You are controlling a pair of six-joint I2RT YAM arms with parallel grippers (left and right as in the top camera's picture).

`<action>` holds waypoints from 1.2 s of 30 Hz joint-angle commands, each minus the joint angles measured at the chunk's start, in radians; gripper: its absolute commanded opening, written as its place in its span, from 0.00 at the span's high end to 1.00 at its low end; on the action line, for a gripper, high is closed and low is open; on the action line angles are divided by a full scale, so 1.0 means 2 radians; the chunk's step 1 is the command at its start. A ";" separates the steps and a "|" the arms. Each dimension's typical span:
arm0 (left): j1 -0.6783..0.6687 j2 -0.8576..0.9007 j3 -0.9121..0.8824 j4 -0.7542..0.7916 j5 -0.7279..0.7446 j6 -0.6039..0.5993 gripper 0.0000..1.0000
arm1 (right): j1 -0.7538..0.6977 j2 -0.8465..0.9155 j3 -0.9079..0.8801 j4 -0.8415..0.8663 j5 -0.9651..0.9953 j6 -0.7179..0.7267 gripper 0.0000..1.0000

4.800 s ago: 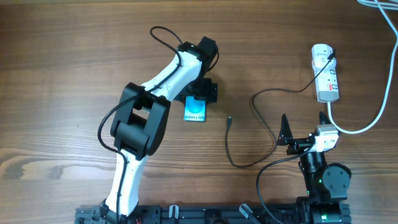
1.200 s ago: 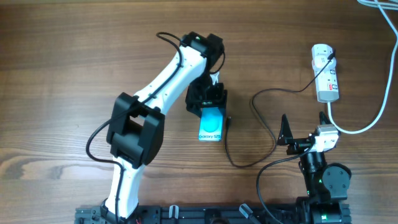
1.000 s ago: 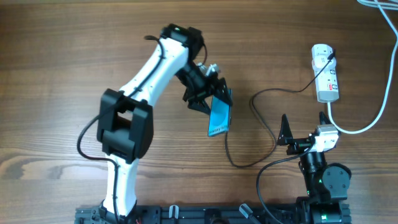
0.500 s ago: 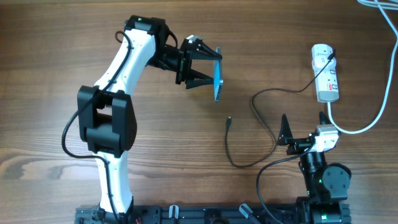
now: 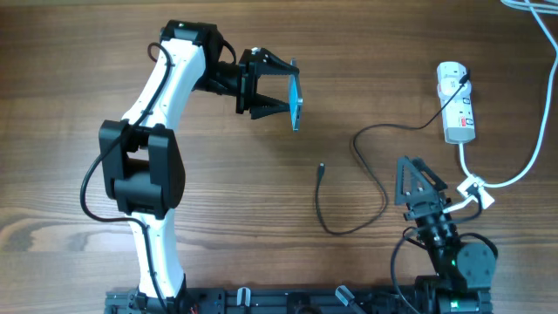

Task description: Plug charger to phone and switch on socket

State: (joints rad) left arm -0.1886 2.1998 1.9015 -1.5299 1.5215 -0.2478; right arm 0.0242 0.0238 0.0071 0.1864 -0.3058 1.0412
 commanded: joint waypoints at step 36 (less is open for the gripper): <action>0.018 0.000 0.012 -0.003 0.028 -0.027 0.28 | 0.418 0.783 0.883 -0.628 0.340 -0.168 0.22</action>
State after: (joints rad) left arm -0.1577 2.2002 1.9060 -1.5333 1.5352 -0.2939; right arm 0.8551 1.5581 1.7515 -1.0870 0.3309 0.6849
